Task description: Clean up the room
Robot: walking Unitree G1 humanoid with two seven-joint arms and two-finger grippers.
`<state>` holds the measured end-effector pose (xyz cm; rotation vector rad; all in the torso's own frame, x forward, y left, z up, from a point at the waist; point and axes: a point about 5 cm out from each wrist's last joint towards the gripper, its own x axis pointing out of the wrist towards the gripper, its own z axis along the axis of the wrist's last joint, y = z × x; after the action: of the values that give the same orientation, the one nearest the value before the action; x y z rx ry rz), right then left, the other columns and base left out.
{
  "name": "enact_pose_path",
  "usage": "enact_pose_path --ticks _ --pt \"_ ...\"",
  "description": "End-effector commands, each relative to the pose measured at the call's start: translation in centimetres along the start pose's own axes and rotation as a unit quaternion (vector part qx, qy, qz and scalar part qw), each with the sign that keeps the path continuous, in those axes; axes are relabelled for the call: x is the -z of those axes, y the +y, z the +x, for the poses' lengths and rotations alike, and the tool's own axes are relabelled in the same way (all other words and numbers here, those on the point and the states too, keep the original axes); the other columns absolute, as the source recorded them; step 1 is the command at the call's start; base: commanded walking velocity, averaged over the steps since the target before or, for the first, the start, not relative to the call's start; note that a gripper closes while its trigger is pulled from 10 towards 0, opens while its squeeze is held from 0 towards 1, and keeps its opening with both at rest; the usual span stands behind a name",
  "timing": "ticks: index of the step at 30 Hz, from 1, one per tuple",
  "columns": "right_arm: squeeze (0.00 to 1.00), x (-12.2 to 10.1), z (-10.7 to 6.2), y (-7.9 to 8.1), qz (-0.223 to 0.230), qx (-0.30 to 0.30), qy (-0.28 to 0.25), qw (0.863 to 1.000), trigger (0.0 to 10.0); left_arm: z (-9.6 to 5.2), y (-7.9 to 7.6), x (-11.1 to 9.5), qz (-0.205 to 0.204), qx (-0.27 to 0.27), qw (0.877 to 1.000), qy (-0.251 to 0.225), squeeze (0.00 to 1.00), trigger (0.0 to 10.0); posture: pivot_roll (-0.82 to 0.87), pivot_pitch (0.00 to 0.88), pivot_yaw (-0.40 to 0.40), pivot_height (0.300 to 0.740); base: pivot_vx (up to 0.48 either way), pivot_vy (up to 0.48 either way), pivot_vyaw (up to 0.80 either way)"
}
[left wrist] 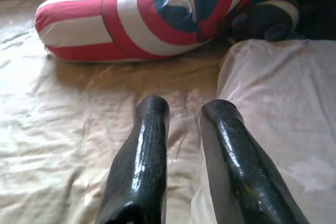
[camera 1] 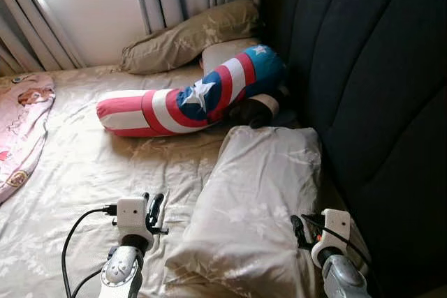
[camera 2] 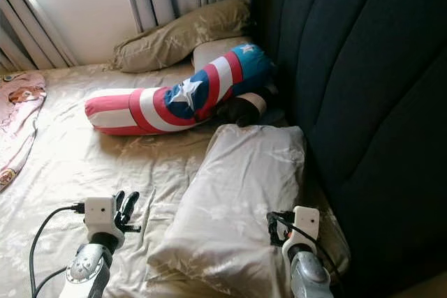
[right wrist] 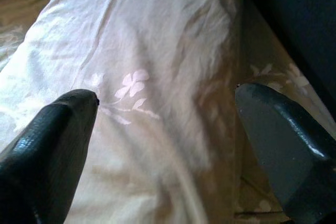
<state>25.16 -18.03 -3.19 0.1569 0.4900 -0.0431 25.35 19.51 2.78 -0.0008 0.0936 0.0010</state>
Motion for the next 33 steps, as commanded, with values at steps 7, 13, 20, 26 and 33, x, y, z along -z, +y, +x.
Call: enact_pose_path --ticks 7,13,20,26,33 --pt "0.00 0.5 0.0 1.0 -0.015 -0.012 0.013 1.000 10.0 0.0 0.5 -0.2 0.004 -0.006 1.000 0.002 0.00 10.0 0.03 0.000 0.038 0.710 0.000 0.000 0.00" --pt "0.00 0.1 0.1 0.7 -0.004 -0.008 0.005 1.000 10.0 0.5 0.2 -0.7 0.002 -0.002 1.000 -0.006 0.00 10.0 0.03 0.000 0.042 0.710 0.000 0.000 0.00" --pt "0.00 0.2 0.4 1.0 -0.010 -0.009 0.026 1.000 10.0 0.5 0.2 -1.0 0.003 -0.001 1.000 -0.010 0.00 10.0 0.04 0.000 0.041 0.700 0.000 0.000 0.00" --pt "0.00 0.0 0.4 1.1 -0.006 -0.009 0.009 1.000 10.0 0.4 0.2 -1.0 0.003 -0.003 1.000 -0.009 0.00 10.0 0.04 0.000 0.039 0.685 0.000 0.000 0.00" --pt "0.00 0.1 0.4 1.2 -0.006 -0.007 0.018 1.000 10.0 0.5 0.1 -1.1 0.002 -0.001 1.000 -0.011 0.00 10.0 0.04 0.000 0.039 0.685 0.000 0.000 0.00"
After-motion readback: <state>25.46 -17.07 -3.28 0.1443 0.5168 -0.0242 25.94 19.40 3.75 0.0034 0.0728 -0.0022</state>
